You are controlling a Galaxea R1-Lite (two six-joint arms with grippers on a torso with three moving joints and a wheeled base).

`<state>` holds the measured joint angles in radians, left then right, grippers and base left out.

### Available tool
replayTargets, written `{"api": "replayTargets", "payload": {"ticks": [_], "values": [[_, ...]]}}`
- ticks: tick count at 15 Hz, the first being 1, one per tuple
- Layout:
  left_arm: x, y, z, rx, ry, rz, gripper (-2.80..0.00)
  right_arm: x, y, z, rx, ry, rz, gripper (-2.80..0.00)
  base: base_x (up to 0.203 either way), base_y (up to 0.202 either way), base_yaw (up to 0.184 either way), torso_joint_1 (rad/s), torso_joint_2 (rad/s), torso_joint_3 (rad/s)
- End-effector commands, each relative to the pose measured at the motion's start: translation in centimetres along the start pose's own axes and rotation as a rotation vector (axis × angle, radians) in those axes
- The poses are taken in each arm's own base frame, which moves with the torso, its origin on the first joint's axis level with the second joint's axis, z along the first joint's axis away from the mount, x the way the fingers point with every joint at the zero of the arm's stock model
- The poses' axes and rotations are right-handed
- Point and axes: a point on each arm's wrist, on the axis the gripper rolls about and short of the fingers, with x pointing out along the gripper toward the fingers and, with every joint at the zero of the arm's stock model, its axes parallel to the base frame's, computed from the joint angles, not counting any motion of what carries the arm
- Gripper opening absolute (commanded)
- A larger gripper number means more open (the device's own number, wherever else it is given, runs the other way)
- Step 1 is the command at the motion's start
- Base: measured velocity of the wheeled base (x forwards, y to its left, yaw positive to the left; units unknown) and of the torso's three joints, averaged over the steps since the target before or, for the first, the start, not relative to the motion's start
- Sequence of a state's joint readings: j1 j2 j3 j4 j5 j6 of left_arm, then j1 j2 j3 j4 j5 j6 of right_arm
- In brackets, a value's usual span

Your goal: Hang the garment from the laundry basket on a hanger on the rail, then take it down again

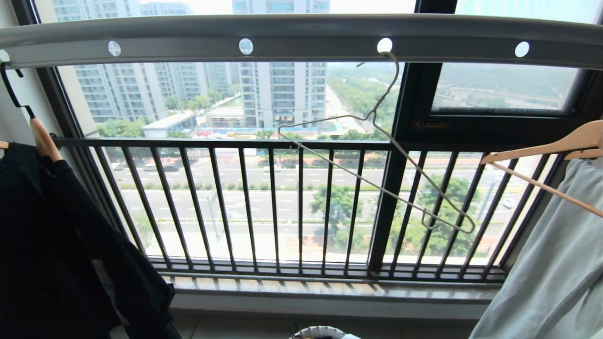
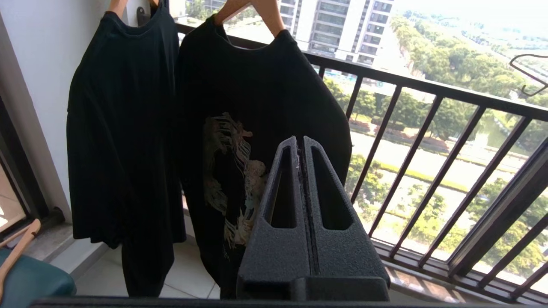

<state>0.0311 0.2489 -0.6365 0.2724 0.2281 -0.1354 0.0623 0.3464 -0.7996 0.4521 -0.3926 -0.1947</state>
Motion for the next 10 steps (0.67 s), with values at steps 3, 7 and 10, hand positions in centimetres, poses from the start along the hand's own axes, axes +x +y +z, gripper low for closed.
{"api": "replayTargets", "payload": {"ticks": [3,7,10], "values": [[-1.3,0.8,-5.9,0.006,0.043,-0.187,-2.8,-1.5,0.5,-4.1,-0.007,0.021,0.014,-2.8,0.0,0.0,0.0,0.0,0.0,0.0],[0.5,1.1,-11.8,0.09,0.122,-0.232,-2.8,-2.2,1.8,-8.9,0.001,-0.025,0.139,-2.8,0.0,0.0,0.0,0.0,0.0,0.0],[1.6,1.2,-14.7,0.175,0.106,-0.214,-2.8,0.2,3.4,-11.9,0.092,-0.033,0.211,-2.8,0.0,0.0,0.0,0.0,0.0,0.0]]}}
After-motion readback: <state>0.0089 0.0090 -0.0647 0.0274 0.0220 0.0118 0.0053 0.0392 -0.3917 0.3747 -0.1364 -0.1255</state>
